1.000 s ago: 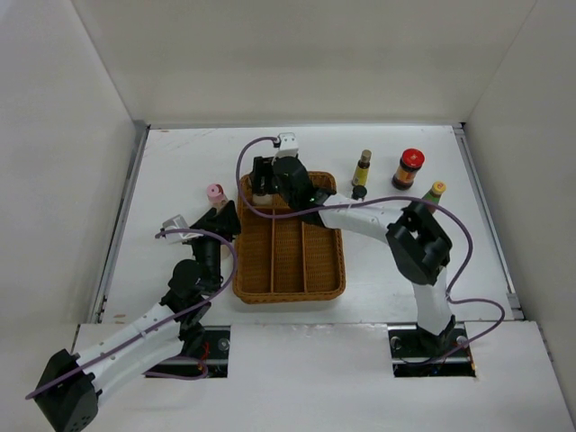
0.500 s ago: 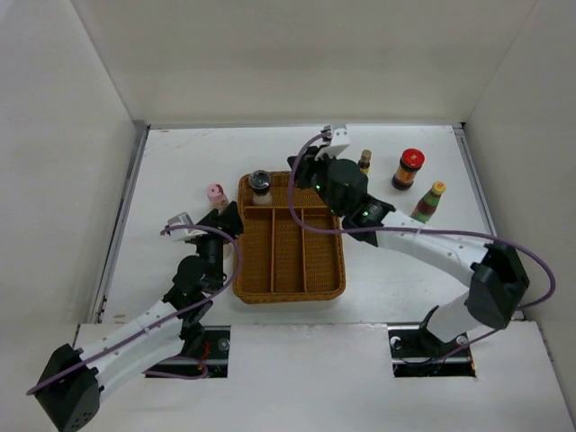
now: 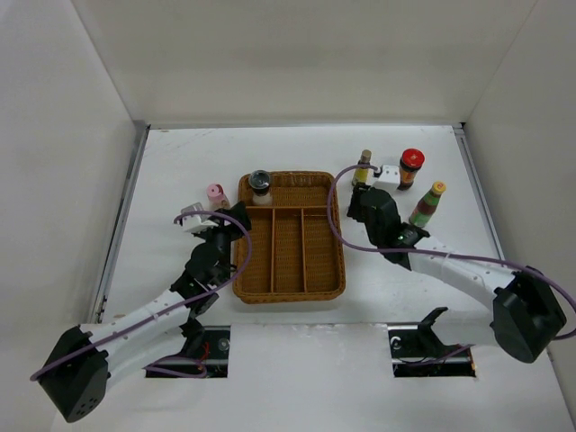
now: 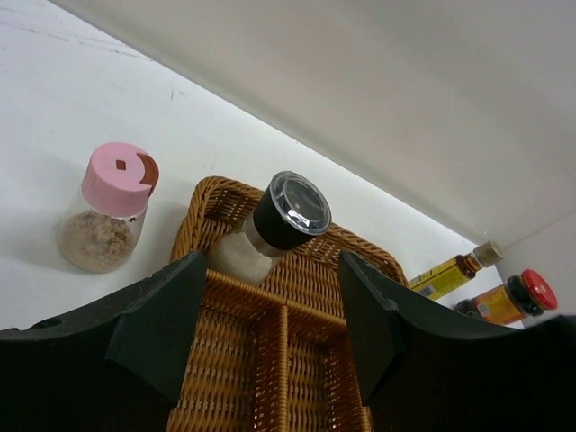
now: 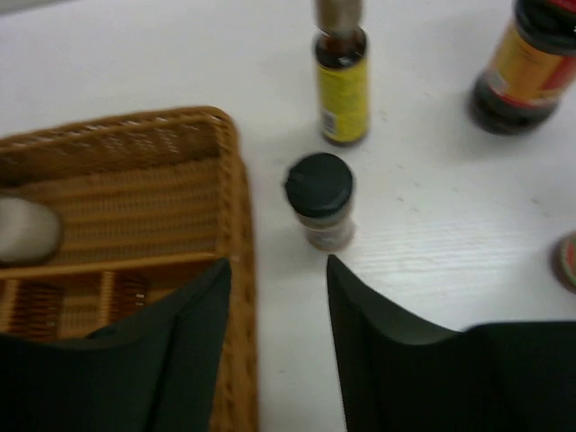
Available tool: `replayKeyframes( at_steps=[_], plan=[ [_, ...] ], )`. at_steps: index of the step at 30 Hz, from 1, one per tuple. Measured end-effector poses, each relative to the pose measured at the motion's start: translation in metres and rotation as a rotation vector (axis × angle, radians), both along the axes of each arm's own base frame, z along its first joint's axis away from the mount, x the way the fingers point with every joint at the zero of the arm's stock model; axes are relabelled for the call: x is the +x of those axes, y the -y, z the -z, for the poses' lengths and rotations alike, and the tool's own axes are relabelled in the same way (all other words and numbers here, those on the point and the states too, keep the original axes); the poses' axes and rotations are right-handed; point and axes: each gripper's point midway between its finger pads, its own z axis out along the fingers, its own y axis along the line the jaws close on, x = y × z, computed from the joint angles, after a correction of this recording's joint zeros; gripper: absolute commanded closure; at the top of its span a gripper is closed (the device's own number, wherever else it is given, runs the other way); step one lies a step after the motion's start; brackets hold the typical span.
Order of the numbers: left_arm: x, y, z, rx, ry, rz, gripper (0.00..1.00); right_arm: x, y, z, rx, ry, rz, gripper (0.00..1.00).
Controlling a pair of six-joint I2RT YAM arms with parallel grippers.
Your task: Organize the condiment bottles
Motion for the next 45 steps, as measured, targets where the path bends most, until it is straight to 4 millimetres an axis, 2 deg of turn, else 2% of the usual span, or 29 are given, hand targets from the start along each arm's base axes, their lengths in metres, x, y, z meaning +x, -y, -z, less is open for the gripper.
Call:
replayKeyframes(
  at_steps=[4, 11, 17, 25, 29, 32, 35, 39, 45],
  plan=[
    [0.0, 0.002, 0.001, -0.001, -0.004, 0.008, 0.4, 0.003, 0.018, 0.018, -0.03, -0.049, 0.052, 0.34],
    [0.001, 0.003, 0.001, -0.008, -0.001, 0.018, 0.4, 0.016, 0.024, 0.054, -0.065, -0.143, 0.058, 0.29],
    [0.002, 0.001, 0.0, -0.012, 0.002, 0.014, 0.4, 0.038, 0.022, 0.056, -0.043, -0.144, 0.062, 0.29],
    [0.002, 0.003, 0.0, -0.016, 0.003, 0.029, 0.4, 0.061, 0.016, 0.058, -0.011, -0.129, 0.056, 0.45],
    [0.002, 0.004, 0.0, -0.016, 0.002, 0.034, 0.4, 0.063, 0.016, 0.057, -0.01, -0.126, 0.056, 0.58],
    [0.003, 0.006, 0.002, -0.011, -0.003, 0.04, 0.4, 0.063, 0.016, 0.056, -0.012, -0.125, 0.056, 0.62],
    [0.004, 0.006, 0.004, -0.009, -0.009, 0.04, 0.4, 0.062, 0.017, 0.046, -0.008, -0.102, 0.058, 0.61],
    [0.004, 0.009, 0.005, -0.01, -0.01, 0.051, 0.4, 0.057, 0.012, 0.006, 0.001, -0.015, 0.038, 0.6],
    [0.005, 0.01, 0.004, -0.018, -0.005, 0.055, 0.4, 0.057, -0.03, -0.062, 0.056, 0.118, -0.06, 0.6]
  ],
)
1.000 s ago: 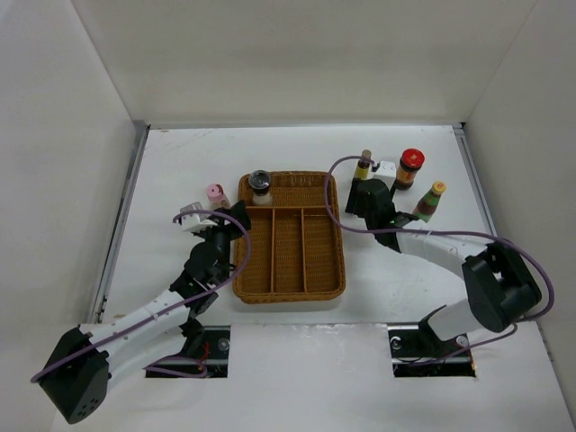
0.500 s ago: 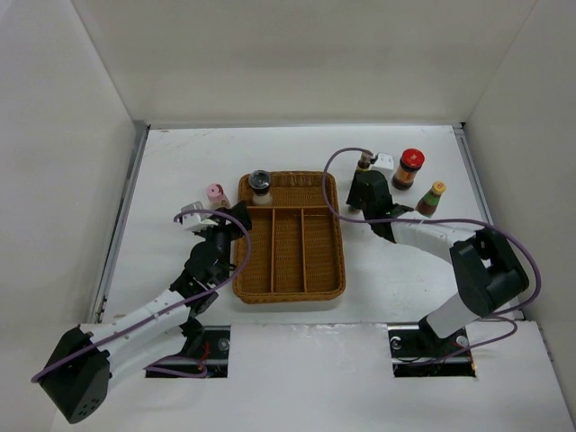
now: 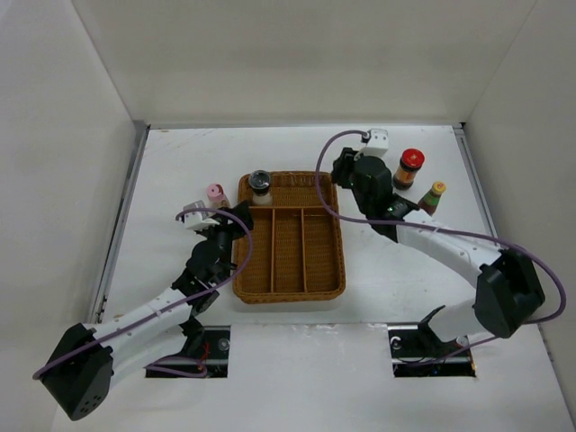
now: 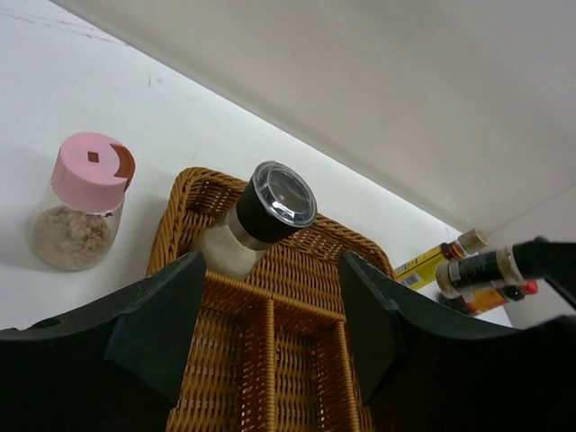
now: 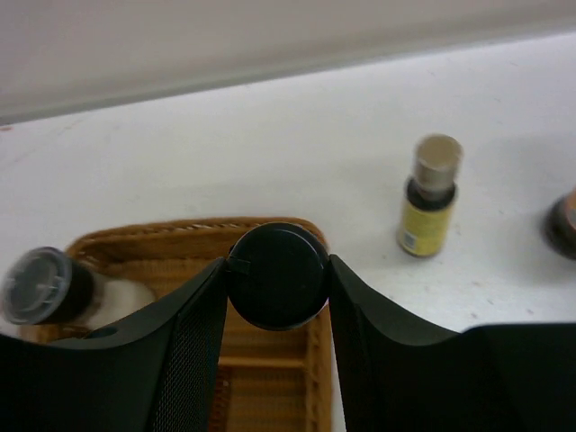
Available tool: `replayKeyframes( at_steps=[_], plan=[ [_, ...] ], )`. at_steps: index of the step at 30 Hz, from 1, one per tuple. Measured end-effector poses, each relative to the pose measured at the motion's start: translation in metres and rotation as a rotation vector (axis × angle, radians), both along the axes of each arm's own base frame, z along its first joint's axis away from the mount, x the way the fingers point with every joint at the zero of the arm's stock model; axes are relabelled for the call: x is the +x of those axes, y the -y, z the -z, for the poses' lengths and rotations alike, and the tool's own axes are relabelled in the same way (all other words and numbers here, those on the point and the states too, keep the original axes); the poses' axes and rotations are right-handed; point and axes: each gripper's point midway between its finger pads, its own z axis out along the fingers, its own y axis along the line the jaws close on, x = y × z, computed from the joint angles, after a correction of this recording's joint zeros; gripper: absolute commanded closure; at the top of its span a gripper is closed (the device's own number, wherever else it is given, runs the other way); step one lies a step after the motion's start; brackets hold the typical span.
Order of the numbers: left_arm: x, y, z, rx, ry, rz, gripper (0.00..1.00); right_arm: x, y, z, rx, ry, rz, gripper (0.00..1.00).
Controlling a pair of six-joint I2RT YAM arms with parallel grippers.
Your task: Organize the condiment bottles
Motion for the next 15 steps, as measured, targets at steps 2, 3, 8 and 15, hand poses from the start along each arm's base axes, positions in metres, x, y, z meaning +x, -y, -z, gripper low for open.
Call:
replayKeyframes(
  at_steps=[2, 3, 8, 15],
  plan=[
    [0.0, 0.0, 0.0, -0.001, 0.001, 0.0, 0.4, 0.005, -0.017, -0.013, 0.022, 0.02, -0.035, 0.6],
    [0.0, 0.0, -0.001, -0.002, 0.002, 0.001, 0.4, 0.008, -0.027, -0.017, 0.031, 0.026, -0.055, 0.6],
    [-0.002, -0.003, -0.006, -0.019, 0.018, -0.002, 0.4, 0.026, -0.075, -0.003, 0.039, -0.002, -0.131, 0.61],
    [-0.003, -0.004, -0.01, -0.034, 0.033, -0.002, 0.4, 0.035, -0.126, 0.055, -0.01, -0.098, -0.208, 0.6]
  ],
)
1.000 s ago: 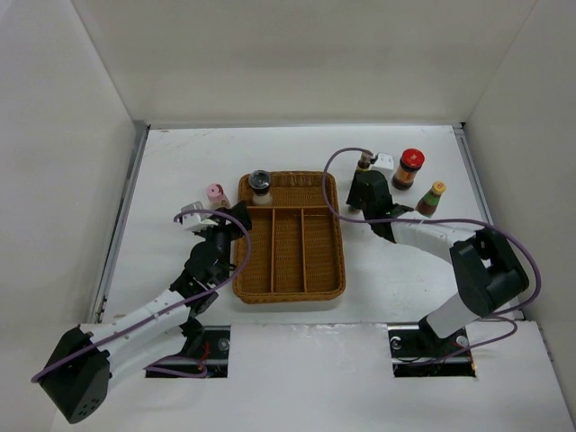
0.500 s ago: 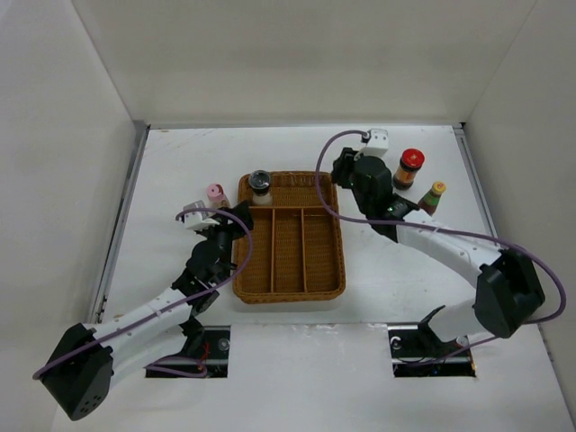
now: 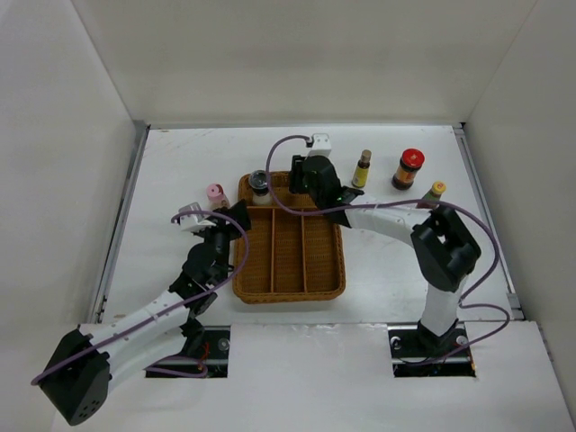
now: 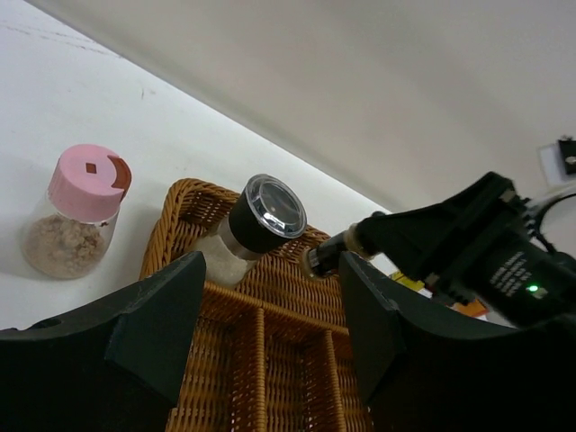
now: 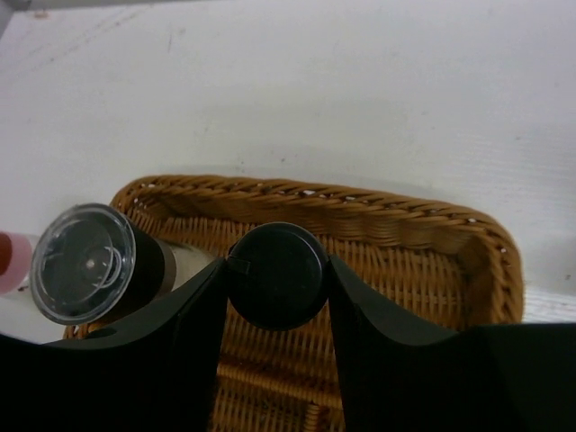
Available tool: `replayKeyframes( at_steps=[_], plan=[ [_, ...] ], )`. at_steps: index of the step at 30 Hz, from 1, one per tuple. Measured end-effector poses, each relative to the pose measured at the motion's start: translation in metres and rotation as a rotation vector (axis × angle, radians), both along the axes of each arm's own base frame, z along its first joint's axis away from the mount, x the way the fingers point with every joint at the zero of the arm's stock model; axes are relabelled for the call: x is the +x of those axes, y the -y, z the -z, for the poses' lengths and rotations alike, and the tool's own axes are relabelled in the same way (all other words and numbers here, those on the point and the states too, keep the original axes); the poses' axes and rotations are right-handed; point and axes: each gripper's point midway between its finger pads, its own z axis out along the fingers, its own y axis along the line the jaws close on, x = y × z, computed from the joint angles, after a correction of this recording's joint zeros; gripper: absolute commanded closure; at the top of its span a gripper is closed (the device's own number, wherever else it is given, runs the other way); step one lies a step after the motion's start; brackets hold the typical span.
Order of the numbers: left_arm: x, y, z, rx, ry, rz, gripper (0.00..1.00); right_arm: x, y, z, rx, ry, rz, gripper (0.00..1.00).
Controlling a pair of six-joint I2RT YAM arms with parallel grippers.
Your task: Organize the condiment bottles
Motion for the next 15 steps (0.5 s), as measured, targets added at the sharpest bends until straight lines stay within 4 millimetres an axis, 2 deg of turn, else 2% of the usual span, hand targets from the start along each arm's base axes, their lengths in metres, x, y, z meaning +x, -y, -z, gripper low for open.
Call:
replayKeyframes(
  at_steps=[5, 8, 11, 15],
  plan=[
    [-0.002, -0.002, 0.006, 0.001, -0.007, 0.001, 0.39, 0.001, -0.014, 0.028, -0.023, -0.041, -0.016, 0.58],
    [-0.002, -0.003, 0.006, -0.003, -0.005, -0.004, 0.39, 0.0, -0.019, 0.04, -0.034, -0.059, -0.02, 0.53],
    [-0.002, -0.003, 0.006, -0.004, -0.005, -0.005, 0.39, 0.0, -0.019, 0.047, -0.042, -0.07, -0.019, 0.46],
    [-0.002, -0.003, 0.006, -0.004, -0.005, -0.005, 0.39, 0.001, -0.02, 0.047, -0.032, -0.07, -0.017, 0.39]
  ],
)
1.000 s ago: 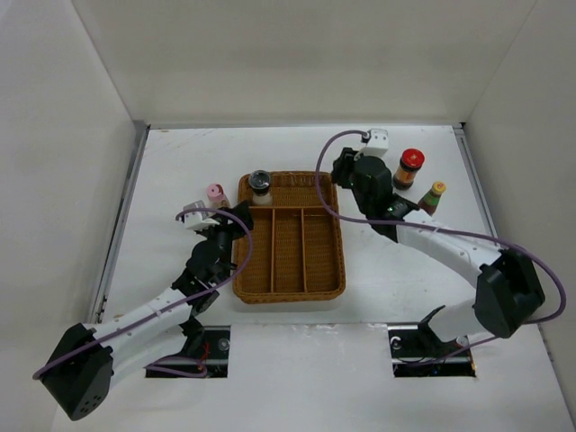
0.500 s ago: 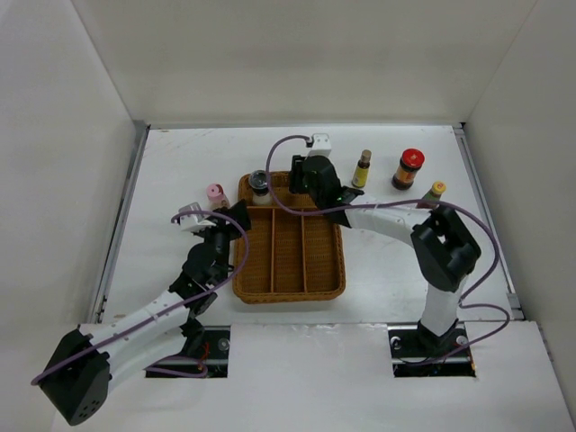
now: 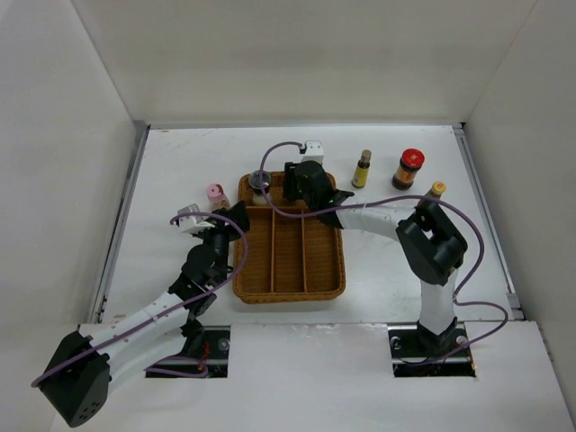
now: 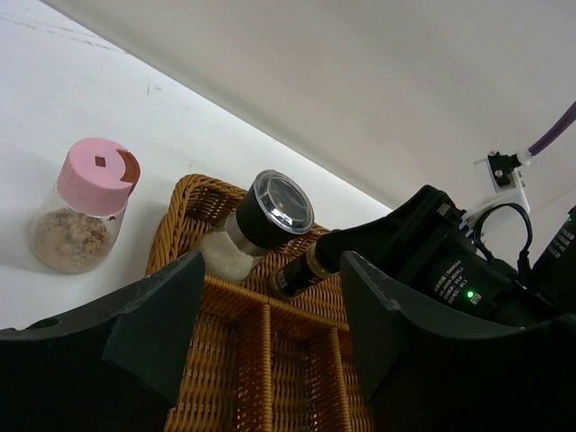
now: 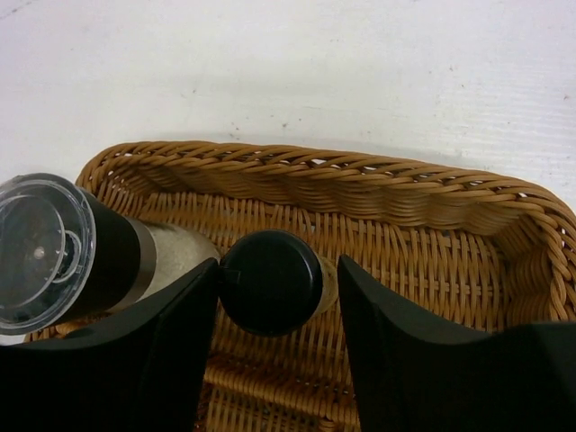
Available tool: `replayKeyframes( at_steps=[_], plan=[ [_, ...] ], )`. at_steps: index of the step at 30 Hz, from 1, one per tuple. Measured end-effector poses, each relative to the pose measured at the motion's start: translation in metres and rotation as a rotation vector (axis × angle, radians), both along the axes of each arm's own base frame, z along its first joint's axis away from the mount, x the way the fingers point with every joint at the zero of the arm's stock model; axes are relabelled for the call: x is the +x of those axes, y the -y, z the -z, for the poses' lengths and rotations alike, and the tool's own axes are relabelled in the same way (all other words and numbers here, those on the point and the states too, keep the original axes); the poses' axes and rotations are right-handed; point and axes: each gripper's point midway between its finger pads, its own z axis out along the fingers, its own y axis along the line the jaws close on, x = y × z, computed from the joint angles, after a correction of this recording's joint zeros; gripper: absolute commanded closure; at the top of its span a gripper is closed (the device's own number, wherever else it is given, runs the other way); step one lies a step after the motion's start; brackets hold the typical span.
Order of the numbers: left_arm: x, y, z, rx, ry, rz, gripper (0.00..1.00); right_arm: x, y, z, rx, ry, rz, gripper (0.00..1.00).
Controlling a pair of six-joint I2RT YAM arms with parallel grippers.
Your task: Organize the condiment bottles
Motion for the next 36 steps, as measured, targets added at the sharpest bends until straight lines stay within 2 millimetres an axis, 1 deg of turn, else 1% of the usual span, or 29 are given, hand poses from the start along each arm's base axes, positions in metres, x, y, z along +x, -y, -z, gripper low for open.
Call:
replayKeyframes(
  at_steps=[4, 7, 9, 11, 12, 13, 15, 16, 18, 19, 20, 21, 22, 24, 25, 27, 29, 32, 34, 36],
  plan=[
    [0.0, 0.0, 0.001, 0.0, -0.002, -0.002, 0.39, 0.0, 0.0, -0.002, 0.005, 0.002, 0.0, 0.35],
    [0.001, -0.001, 0.001, -0.001, -0.002, -0.004, 0.39, -0.004, 0.002, -0.011, 0.014, 0.01, -0.004, 0.34],
    [0.001, -0.001, 0.001, -0.001, -0.002, -0.005, 0.39, -0.009, 0.007, -0.025, 0.027, 0.028, -0.007, 0.33],
    [0.001, -0.002, 0.001, -0.002, -0.002, -0.006, 0.39, -0.014, 0.013, -0.049, 0.05, 0.063, -0.01, 0.34],
    [0.001, -0.001, 0.001, -0.002, -0.002, -0.005, 0.39, -0.018, 0.017, -0.063, 0.064, 0.083, -0.01, 0.39],
    [0.001, -0.002, 0.001, -0.002, -0.002, -0.006, 0.39, -0.02, 0.023, -0.076, 0.076, 0.105, -0.006, 0.48],
    [0.001, -0.001, 0.0, -0.004, -0.002, -0.006, 0.39, -0.024, 0.038, -0.102, 0.105, 0.148, 0.006, 0.69],
    [0.001, -0.001, 0.0, -0.004, -0.002, -0.005, 0.39, -0.023, 0.049, -0.113, 0.113, 0.167, 0.022, 0.76],
    [0.001, -0.001, 0.0, -0.004, -0.002, -0.005, 0.39, -0.016, 0.08, -0.129, 0.13, 0.199, 0.086, 0.78],
    [0.001, -0.001, 0.0, -0.005, -0.002, -0.004, 0.39, -0.009, 0.102, -0.135, 0.132, 0.21, 0.137, 0.76],
    [0.001, -0.001, 0.0, -0.005, -0.002, -0.004, 0.39, -0.004, 0.12, -0.137, 0.128, 0.216, 0.18, 0.72],
    [0.001, -0.001, 0.0, -0.005, -0.002, -0.004, 0.39, 0.003, 0.141, -0.138, 0.119, 0.219, 0.235, 0.68],
    [0.001, -0.001, 0.0, -0.005, -0.002, -0.004, 0.39, 0.009, 0.158, -0.137, 0.108, 0.217, 0.279, 0.65],
    [0.001, -0.001, 0.0, -0.005, -0.002, -0.004, 0.39, 0.019, 0.19, -0.127, 0.076, 0.194, 0.356, 0.57],
    [0.001, -0.001, 0.0, -0.004, -0.002, -0.004, 0.39, 0.022, 0.201, -0.121, 0.063, 0.18, 0.382, 0.53],
    [0.001, -0.001, 0.001, -0.004, -0.002, -0.004, 0.39, 0.03, 0.217, -0.106, 0.027, 0.141, 0.416, 0.5],
    [0.001, -0.001, 0.001, -0.003, -0.003, -0.003, 0.39, 0.037, 0.224, -0.088, -0.006, 0.093, 0.424, 0.45],
    [0.001, 0.0, 0.003, 0.0, -0.007, -0.001, 0.39, 0.046, 0.227, -0.068, -0.037, 0.034, 0.408, 0.42],
    [0.002, 0.001, 0.004, 0.003, -0.011, 0.001, 0.39, 0.048, 0.226, -0.06, -0.051, 0.008, 0.39, 0.41],
    [0.002, 0.001, 0.005, 0.005, -0.014, 0.005, 0.39, 0.051, 0.226, -0.058, -0.057, -0.002, 0.379, 0.41]
  ],
)
